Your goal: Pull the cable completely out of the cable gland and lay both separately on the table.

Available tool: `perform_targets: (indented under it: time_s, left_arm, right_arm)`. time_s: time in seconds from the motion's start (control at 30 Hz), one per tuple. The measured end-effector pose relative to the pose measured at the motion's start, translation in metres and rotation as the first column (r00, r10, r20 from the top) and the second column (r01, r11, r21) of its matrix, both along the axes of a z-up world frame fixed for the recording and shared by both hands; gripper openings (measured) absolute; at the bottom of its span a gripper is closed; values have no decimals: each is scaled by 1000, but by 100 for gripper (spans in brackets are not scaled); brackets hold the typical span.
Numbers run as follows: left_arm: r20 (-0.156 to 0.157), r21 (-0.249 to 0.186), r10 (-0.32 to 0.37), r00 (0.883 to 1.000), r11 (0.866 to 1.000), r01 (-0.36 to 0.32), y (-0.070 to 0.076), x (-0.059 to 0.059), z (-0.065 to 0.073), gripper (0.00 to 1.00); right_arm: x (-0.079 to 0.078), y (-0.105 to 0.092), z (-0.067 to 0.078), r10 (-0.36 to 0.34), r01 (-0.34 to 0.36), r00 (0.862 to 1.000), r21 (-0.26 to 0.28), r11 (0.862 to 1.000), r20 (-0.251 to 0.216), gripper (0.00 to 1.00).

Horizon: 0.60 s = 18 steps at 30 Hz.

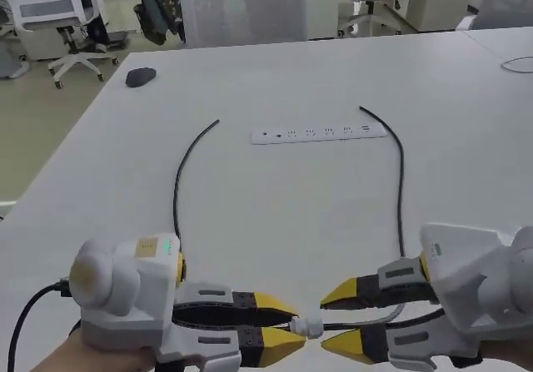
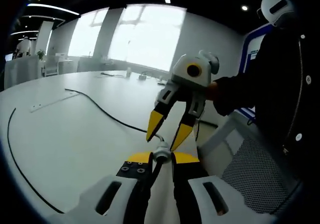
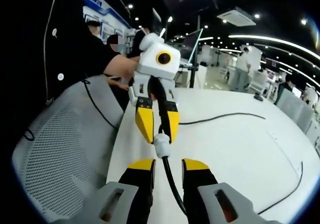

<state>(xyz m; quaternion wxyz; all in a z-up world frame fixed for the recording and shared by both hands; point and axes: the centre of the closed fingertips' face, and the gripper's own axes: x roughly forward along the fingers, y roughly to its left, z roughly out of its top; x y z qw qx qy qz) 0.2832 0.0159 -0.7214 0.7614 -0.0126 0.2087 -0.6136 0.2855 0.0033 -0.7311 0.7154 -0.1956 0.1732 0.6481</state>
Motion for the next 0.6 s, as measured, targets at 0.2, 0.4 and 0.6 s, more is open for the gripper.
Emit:
perform_targets:
  time_s: [0.2, 0.4, 0.6]
  left_arm:
    - [14, -8, 3, 1000, 1000, -3, -1, 1, 4, 15]
    - [31, -4, 2, 1000, 1000, -2, -3, 1, 5, 15]
    - [36, -16, 37, 999, 999, -37, 2, 7, 8, 15]
  right_arm:
    - [0, -1, 0, 20, -20, 999, -8, 1000, 35, 3]
    - [0, 0, -2, 26, -25, 999, -26, 999, 38, 0]
    - [12, -19, -4, -141, 138, 989, -62, 988, -36, 0]
